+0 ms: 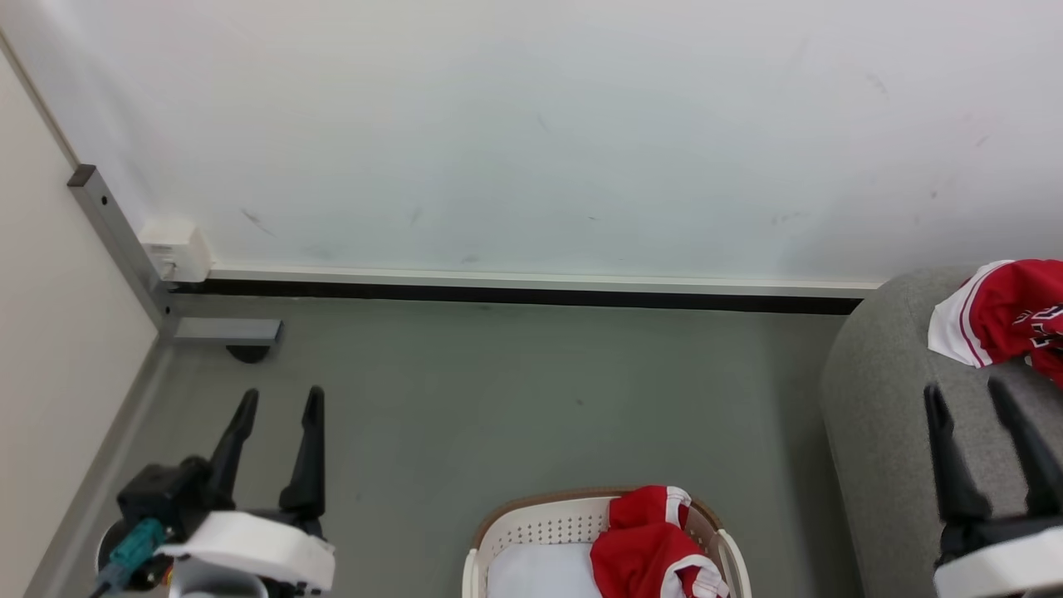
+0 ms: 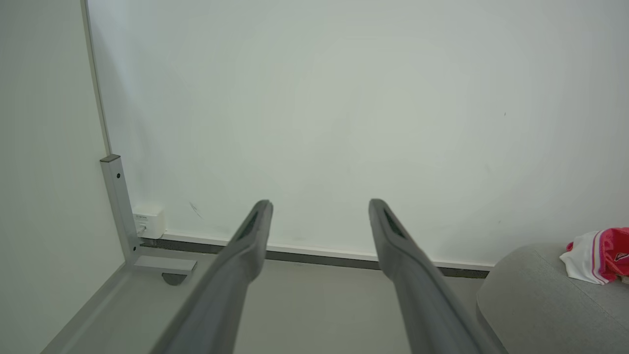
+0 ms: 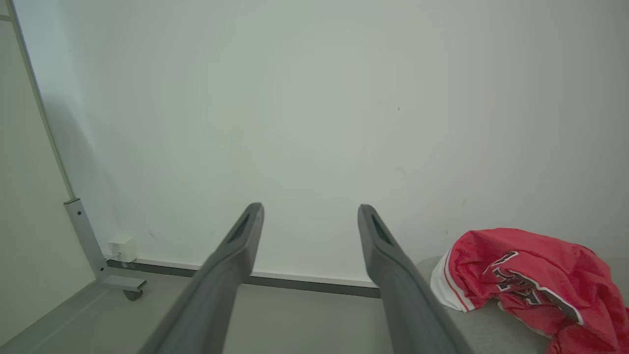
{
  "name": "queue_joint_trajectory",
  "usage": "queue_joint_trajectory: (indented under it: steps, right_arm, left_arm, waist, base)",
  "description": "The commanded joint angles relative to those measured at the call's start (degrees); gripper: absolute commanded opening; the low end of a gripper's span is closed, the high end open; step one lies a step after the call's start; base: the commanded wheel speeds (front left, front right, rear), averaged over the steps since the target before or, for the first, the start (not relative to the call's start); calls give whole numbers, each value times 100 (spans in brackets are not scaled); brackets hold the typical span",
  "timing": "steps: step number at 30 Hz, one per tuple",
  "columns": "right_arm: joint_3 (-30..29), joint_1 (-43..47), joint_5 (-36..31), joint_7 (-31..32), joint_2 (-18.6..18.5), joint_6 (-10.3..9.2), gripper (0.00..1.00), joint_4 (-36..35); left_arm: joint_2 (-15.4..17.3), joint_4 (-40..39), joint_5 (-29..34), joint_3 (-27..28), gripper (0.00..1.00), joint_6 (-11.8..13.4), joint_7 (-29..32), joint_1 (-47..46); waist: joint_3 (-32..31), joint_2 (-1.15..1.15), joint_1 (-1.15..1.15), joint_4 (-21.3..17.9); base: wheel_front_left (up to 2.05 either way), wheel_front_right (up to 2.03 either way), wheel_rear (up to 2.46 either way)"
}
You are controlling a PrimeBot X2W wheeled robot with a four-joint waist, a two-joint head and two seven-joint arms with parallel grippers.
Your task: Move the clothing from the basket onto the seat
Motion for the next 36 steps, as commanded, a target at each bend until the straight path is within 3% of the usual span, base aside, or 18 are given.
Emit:
queue_joint_trajectory:
  steps: [1,6,11,19,27,36]
  right_arm:
    - [8,232,-42,-164,98,-13,100,104]
    - [-124,560,-305,-336,564,-13,100,139]
    - [-282,727,-581,-334,920,-13,100,22]
    - [-264,664,-725,-336,975,-12,100,11]
    - [-225,510,-786,-337,964,-13,100,53]
    - [-194,-110,-706,-336,802,-12,100,-23]
  left_arm:
    - [-102,-66,220,165,100,-31,-1,209]
    - [-617,-248,735,815,100,-172,-1,711]
    - [-1033,-205,1187,1267,100,-591,-1,1055]
    - [-1326,-111,1561,1614,100,-980,-1,959]
    - [-1475,8,1724,1763,100,-1157,-1,877]
    - [-1513,81,1828,1440,100,-1279,-1,415]
  waist:
    - [-2,0,1,24]
    - [-8,0,1,3]
    - [15,0,1,-58]
    - [48,0,1,-88]
    - [94,0,1,-165]
    - [679,0,1,-599]
  base:
    - [0,0,0]
    - [0,0,0]
    - [0,0,0]
    - [0,0,0]
    - [0,0,0]
    - [0,0,0]
